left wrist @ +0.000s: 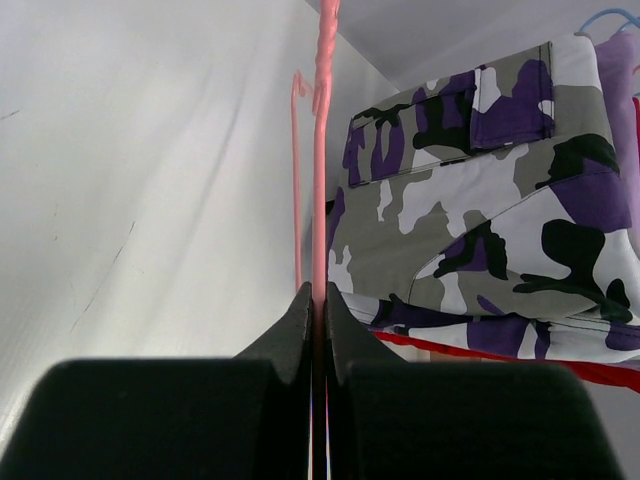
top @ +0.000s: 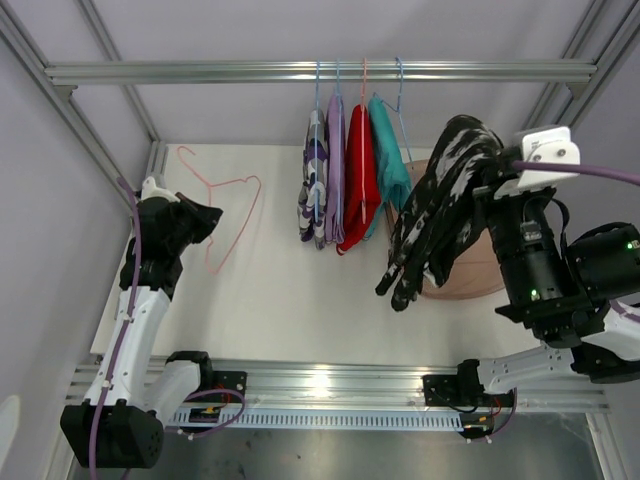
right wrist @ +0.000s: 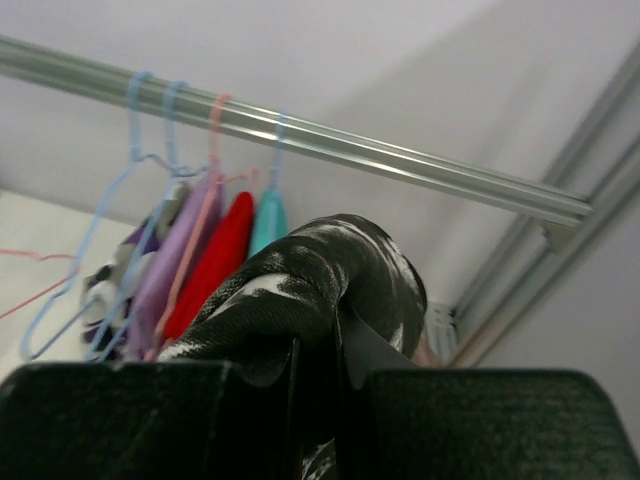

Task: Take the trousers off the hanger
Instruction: Place the trousers in the bin.

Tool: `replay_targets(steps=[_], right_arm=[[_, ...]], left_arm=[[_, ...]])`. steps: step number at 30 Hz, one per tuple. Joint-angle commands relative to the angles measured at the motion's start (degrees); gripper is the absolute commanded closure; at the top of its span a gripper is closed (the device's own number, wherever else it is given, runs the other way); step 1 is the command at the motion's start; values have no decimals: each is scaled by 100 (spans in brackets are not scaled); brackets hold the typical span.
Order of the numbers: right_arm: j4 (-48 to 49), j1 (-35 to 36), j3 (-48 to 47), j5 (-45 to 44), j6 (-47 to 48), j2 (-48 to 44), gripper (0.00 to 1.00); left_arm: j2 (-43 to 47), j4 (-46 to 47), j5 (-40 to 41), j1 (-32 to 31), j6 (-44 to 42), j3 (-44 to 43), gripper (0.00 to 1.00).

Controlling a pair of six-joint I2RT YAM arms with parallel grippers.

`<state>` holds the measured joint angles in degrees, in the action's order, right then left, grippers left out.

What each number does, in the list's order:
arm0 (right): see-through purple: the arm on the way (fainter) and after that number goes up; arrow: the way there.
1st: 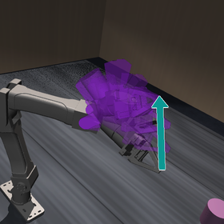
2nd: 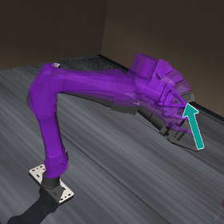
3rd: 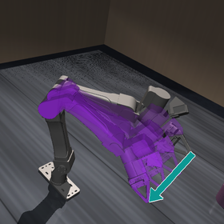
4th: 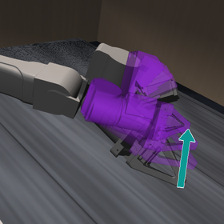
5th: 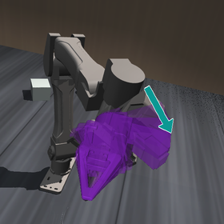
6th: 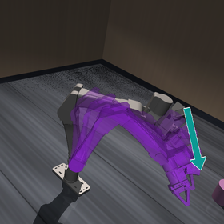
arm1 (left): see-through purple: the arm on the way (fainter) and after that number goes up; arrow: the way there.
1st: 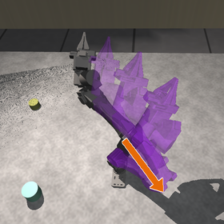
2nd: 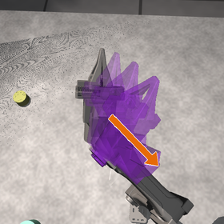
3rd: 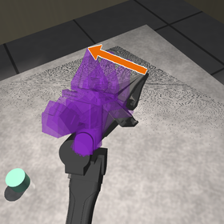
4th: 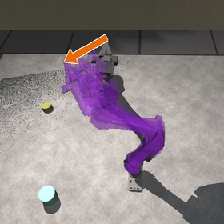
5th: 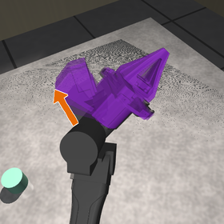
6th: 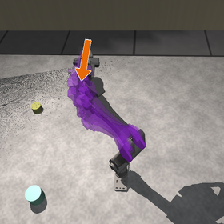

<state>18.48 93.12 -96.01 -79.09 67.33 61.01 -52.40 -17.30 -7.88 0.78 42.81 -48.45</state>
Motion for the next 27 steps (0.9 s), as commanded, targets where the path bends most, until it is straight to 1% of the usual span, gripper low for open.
replay_targets(steps=[1,3,4,8,11,13,15,18,20,21,22,24,27], right_arm=[[27,-697,-278,420,-218,-353,100],[-369,-1049,-357,517,-640,-476,100],[-746,-1338,-410,543,-816,-546,100],[-749,-1893,-279,614,-1002,-783,100],[-836,-2087,-147,597,-1134,-959,100],[-1143,-2123,-103,588,-1467,-1030,100],[-1119,-2158,37,509,-1539,-1144,100],[-1031,-2219,511,438,-1617,-1390,100],[-882,-2272,1038,438,-1731,-1592,100],[-881,-2307,1197,438,-1845,-1819,100],[-951,-2307,1329,438,-2107,-1925,100],[-890,-2351,1733,421,-2206,-2084,100],[-1039,-2430,2068,359,-2505,-2006,100]], left_arm=[[19,289,-170,45,-150,-235,99],[11,288,-188,45,-159,-227,99],[11,297,-205,45,-159,-253,100],[-7,306,-240,28,-159,-236,99],[-24,315,-258,10,-167,-253,99],[-24,332,-267,-7,-167,-235,99],[-24,315,-267,-16,-176,-253,100],[-24,315,-258,-16,-211,-235,99],[-7,289,-232,-25,-229,-253,100],[2,280,-214,-16,-238,-253,100],[2,280,-188,-190,-264,-262,100],[2,280,-170,-227,-282,-262,99],[-33,262,-205,-236,-290,-262,100]])
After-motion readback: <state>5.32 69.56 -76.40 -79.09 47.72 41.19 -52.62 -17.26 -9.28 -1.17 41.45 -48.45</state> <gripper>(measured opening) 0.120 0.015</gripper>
